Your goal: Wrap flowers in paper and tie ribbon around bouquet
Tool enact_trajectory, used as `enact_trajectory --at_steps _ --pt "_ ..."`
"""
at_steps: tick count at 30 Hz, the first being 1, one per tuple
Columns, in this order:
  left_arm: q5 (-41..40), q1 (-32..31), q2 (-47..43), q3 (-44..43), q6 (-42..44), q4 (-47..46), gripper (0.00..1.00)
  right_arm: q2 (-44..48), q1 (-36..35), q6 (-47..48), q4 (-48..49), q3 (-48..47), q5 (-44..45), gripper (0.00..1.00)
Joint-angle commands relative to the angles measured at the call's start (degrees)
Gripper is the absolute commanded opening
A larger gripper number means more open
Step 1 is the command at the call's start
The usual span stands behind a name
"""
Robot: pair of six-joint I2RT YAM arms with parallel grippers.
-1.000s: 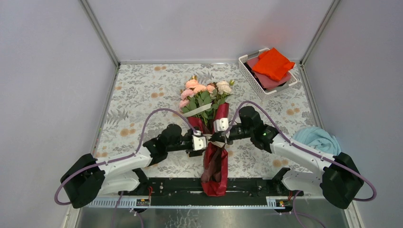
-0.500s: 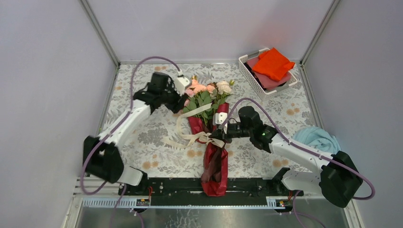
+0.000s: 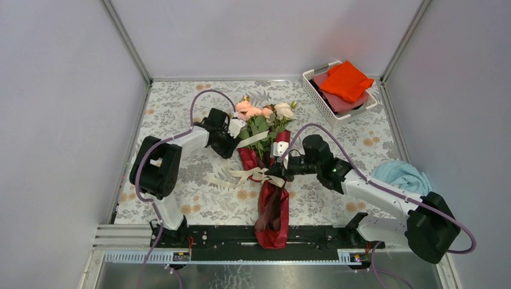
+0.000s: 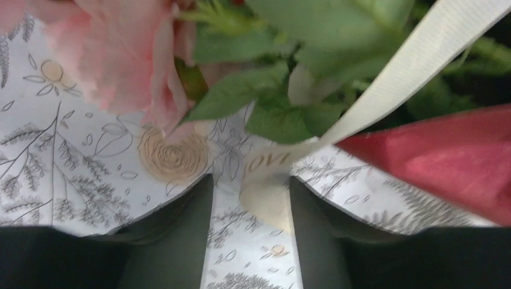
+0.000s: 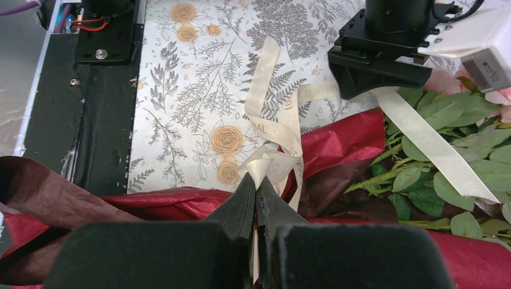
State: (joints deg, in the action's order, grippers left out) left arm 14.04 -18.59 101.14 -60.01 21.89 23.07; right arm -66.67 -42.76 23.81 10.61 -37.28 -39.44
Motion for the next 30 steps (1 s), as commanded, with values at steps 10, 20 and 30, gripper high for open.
enact_trajectory --at_steps 10,20,30 --pt "20.0 3.5 -20.0 -1.2 4.5 15.3 0.00 0.3 -0.4 -6.1 0.0 -3.2 6.4 0.00" --pt "27.4 -13.9 -49.0 -3.4 9.0 27.5 0.00 -7.9 0.0 -16.8 -2.4 -10.2 9.0 0.00" --pt "12.7 -51.9 -36.1 -4.9 11.6 15.8 0.00 -12.2 2.5 -19.3 -2.5 -15.7 8.3 0.00"
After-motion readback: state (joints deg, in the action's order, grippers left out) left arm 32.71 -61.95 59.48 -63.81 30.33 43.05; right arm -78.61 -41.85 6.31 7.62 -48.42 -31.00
